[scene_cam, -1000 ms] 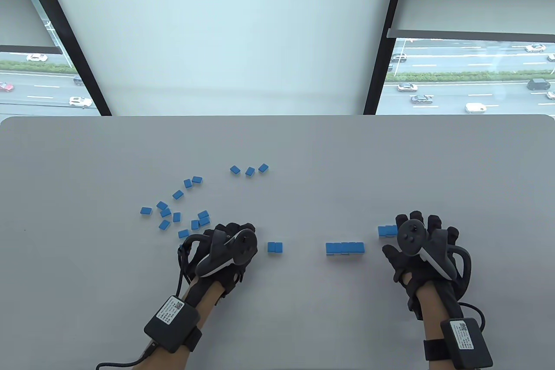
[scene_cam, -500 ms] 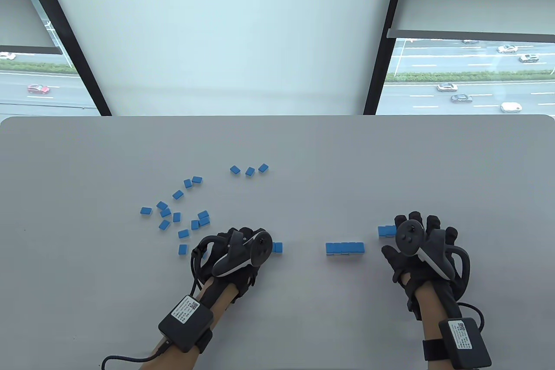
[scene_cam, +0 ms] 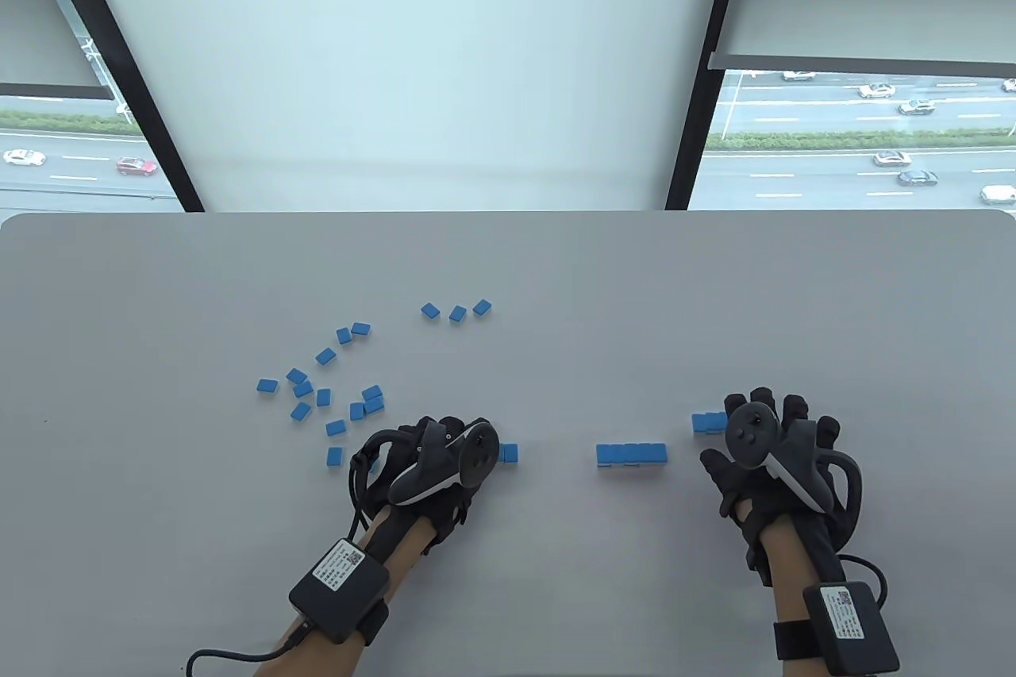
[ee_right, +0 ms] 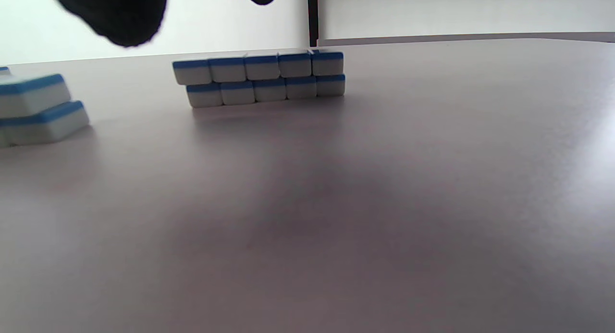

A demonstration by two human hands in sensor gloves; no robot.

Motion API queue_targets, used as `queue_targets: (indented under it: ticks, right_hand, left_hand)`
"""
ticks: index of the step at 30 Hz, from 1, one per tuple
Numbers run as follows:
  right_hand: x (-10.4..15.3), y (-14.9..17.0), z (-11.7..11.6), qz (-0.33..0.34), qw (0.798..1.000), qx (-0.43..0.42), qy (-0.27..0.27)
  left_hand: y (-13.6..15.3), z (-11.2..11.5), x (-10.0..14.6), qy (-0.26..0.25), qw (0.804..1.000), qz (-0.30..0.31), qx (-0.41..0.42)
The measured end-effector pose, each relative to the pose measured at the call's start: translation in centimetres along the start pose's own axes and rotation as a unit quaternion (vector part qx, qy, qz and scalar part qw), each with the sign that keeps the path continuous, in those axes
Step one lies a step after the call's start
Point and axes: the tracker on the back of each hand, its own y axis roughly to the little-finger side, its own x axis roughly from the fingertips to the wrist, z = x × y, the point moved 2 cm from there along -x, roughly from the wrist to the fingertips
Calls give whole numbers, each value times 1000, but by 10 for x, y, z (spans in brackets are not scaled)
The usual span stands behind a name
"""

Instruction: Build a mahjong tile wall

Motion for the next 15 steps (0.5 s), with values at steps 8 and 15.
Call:
queue_targets:
  ticks: [8,15]
  right_hand:
    - [-1,2,2,2,1000,-9,4]
    - [-1,3,3,5,1000,-15,8]
  left_hand:
    - [52,-36,22,-43,996,-64,42]
    - [94,-28,31,1,988,-137,76]
